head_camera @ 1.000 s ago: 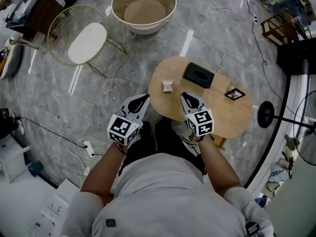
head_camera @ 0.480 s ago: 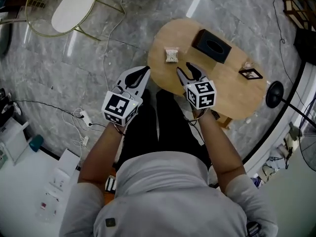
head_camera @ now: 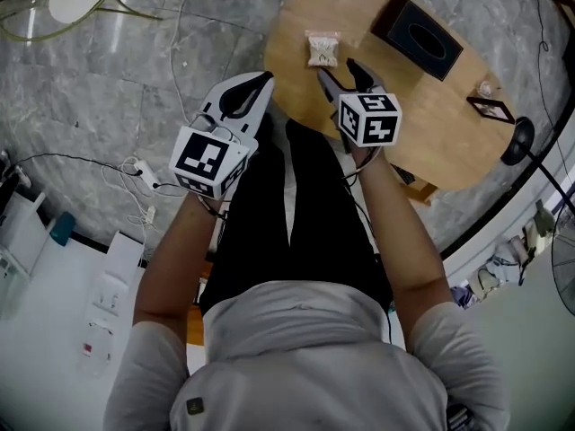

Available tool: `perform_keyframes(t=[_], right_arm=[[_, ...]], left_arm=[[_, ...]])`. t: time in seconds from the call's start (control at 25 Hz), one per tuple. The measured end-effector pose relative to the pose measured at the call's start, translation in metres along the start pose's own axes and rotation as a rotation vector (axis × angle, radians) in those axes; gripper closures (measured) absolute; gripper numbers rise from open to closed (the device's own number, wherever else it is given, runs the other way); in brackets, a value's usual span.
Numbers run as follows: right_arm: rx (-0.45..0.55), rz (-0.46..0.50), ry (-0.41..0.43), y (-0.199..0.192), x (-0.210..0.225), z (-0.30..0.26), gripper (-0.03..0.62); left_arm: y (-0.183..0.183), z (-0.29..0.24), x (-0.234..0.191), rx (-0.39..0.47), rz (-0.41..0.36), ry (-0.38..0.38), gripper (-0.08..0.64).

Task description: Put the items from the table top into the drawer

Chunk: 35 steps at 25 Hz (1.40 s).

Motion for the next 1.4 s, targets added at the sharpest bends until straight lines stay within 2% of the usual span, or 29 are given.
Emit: perform_keyframes(t=[0.2,0.44,0.64,1.04,1.16,1.4], right_arm=[[-0.033,-0.065,-0.025,-0.019,0.016,-0.047,0.316],[-0.055,-0.074,-0.083,-0.038,0.034,-0.083,0.302],[-0.071,-0.072,-0.091,-0.046,0.034,-0.109,0.301],[-0.080,0.029,-0.195,-0.054,0.038,-0.122,0.307],[-0.073,0.044,-0.197,-0.054,0.041,-0.121,0.348],[-0.088,0.047,-0.161,-0.056,0.042,-0.120,0.373]], left_arm=[[-0.031,-0.023,-0.018,-0.031,0.019,-0.005,0.551],[-0.069,-0.042,-0.024,-0.072,0.046,-0.018,0.551],[-0.088,-0.051,-0.024,-0.086,0.067,-0.028,0.551],[-0.096,-0.053,-0.024,-0.085,0.090,-0.031,0.551],[-0.094,-0.050,-0.022,-0.083,0.092,-0.033,0.551],[-0.090,-0.042,-0.014,-0.076,0.088,-0.030,0.551]])
Point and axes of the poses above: the fingertips, and each gripper's own axes: z backward along the fingers, x to its right, y out of its top, the point moved 4 cm from there along z, backward along the fingers, and after that the axes turned 4 degrees about -x, right-handed, at the moved point
